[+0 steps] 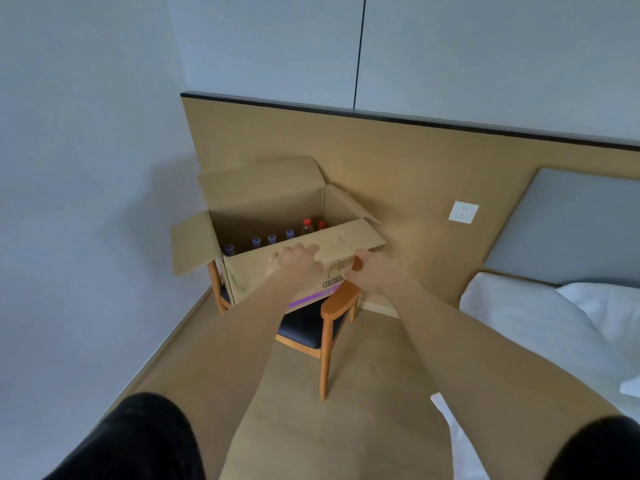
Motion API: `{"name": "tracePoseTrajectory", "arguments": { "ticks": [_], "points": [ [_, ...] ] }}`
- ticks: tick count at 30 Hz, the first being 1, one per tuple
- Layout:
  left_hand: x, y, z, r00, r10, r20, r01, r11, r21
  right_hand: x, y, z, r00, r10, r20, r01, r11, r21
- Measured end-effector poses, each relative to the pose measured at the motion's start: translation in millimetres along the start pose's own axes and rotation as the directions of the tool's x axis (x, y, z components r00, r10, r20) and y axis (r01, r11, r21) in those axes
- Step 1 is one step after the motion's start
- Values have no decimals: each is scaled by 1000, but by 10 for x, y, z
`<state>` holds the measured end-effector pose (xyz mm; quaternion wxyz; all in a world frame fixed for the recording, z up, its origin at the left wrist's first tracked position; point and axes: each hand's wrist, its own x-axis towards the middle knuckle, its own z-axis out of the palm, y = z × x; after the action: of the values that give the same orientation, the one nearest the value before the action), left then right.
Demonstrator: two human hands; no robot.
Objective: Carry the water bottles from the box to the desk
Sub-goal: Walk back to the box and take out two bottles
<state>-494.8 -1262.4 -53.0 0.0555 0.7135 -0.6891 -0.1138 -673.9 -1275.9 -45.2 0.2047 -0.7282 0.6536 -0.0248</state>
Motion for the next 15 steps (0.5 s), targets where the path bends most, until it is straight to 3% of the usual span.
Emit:
{"name": "tracePoseTrajectory", "arguments": {
  "ticks": [7, 15],
  "points": [
    [776, -137, -32, 998, -47, -35, 48, 998, 28, 727, -59, -81, 999, -55, 2, 55, 998, -40],
    [1954, -556, 9, 995, -83, -59, 78, 994, -75, 1912, -202, -315, 995, -97, -10, 95, 991, -89]
  ]
}}
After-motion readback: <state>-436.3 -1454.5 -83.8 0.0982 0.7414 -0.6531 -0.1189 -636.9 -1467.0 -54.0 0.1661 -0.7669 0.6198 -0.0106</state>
